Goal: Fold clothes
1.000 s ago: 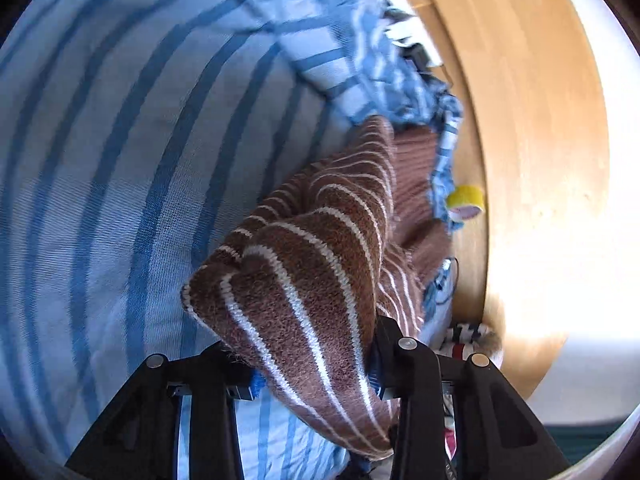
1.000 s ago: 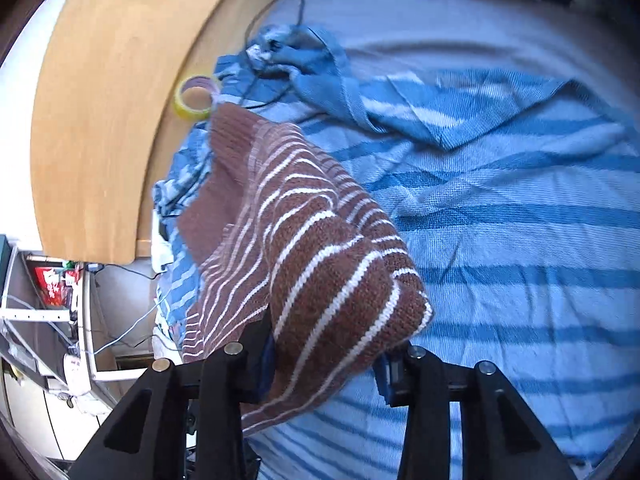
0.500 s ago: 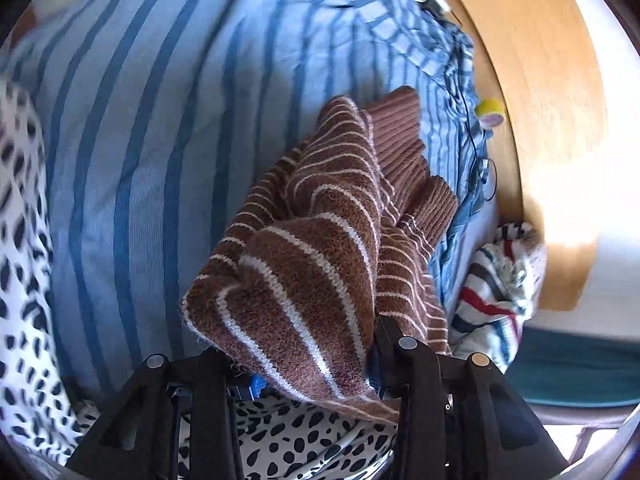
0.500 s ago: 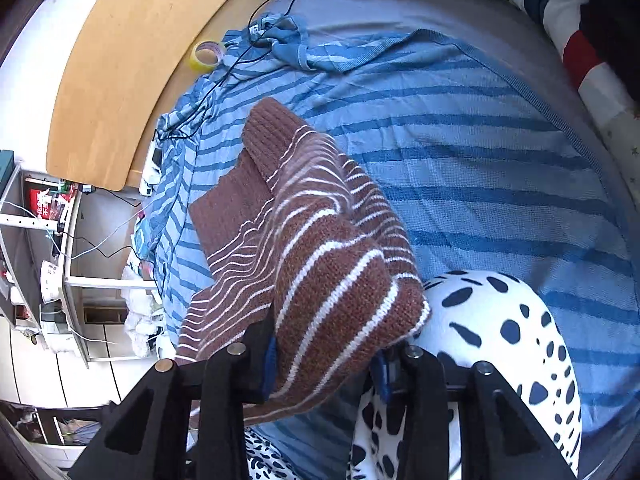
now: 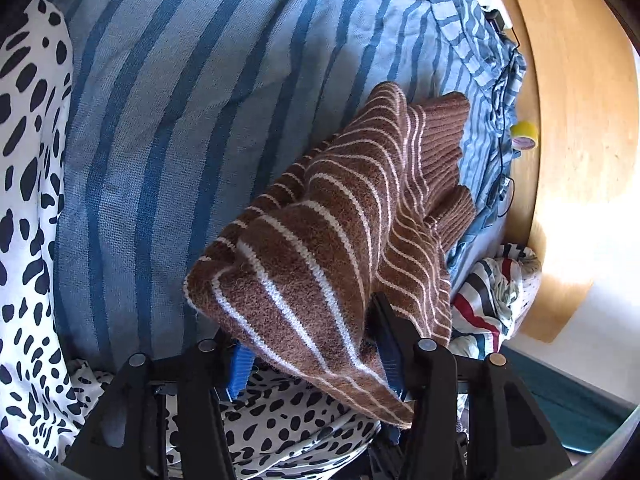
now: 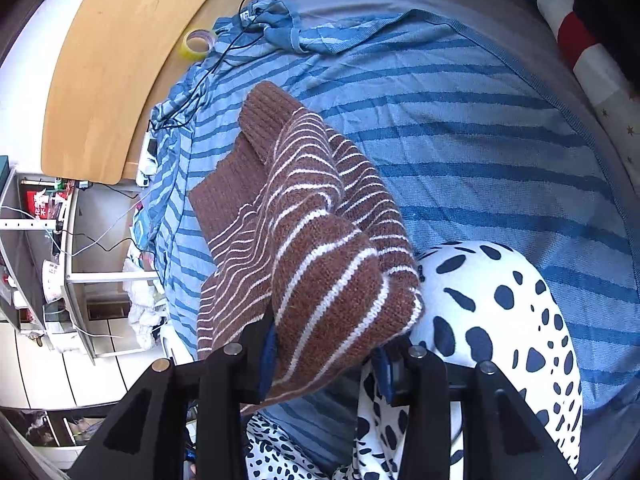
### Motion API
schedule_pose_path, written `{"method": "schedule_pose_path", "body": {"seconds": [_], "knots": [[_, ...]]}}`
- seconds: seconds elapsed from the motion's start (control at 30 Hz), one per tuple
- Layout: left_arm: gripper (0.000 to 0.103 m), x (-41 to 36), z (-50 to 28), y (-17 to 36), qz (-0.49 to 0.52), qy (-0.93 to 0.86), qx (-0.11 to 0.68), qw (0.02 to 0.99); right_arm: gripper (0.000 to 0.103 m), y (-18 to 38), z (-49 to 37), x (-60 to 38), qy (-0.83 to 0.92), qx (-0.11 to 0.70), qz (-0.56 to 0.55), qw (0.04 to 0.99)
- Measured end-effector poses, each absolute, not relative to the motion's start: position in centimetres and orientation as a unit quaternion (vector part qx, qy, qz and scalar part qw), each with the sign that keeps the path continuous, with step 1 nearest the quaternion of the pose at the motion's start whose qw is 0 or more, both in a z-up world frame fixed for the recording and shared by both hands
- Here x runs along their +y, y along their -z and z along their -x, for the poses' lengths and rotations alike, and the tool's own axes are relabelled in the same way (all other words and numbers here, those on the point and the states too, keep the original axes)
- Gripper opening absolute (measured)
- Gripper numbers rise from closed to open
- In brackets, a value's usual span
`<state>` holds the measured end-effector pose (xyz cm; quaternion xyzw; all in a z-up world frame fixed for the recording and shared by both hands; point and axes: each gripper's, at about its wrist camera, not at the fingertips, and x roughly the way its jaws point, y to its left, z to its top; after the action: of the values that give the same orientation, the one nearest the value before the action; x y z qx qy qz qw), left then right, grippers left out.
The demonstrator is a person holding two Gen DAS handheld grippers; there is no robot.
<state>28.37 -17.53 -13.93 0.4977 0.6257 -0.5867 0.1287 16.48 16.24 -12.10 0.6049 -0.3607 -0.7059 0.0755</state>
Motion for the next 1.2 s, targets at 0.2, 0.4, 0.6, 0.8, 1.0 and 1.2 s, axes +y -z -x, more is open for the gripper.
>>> {"method": "schedule_pose_path", "body": {"seconds": [0.2, 0.4, 0.6, 0.8, 1.0, 1.2], "knots": [[0.054, -18.4, -24.6, 10.0, -0.452, 0.617, 0.639, 0.077, 0.054, 9.2, -14.1, 16.9, 0.713, -0.385, -0.578, 0.093], [0.054, -18.6, -18.2, 8.2, -0.417, 0.66, 0.623, 0.054, 0.063, 6.5, -8.6, 14.9, 0.75, -0.341, -0.554, 0.116], [0.054, -20.4, -11.5, 9.2, -0.39, 0.671, 0.628, 0.053, 0.063, 5.9, -2.4, 12.4, 0.773, -0.316, -0.532, 0.138], [0.058, -22.7, -6.7, 9.2, -0.317, 0.687, 0.654, -0.012, 0.073, 5.5, 0.2, 10.3, 0.791, -0.275, -0.522, 0.166], [0.061, -21.5, -8.3, 7.1, -0.304, 0.78, 0.547, -0.025, 0.069, 8.7, -0.7, 9.9, 0.797, -0.226, -0.539, 0.151], [0.02, -17.5, -6.5, 9.1, -0.372, 0.841, 0.393, 0.021, 0.047, 9.5, 0.1, 7.8, 0.835, -0.114, -0.525, 0.119]]}}
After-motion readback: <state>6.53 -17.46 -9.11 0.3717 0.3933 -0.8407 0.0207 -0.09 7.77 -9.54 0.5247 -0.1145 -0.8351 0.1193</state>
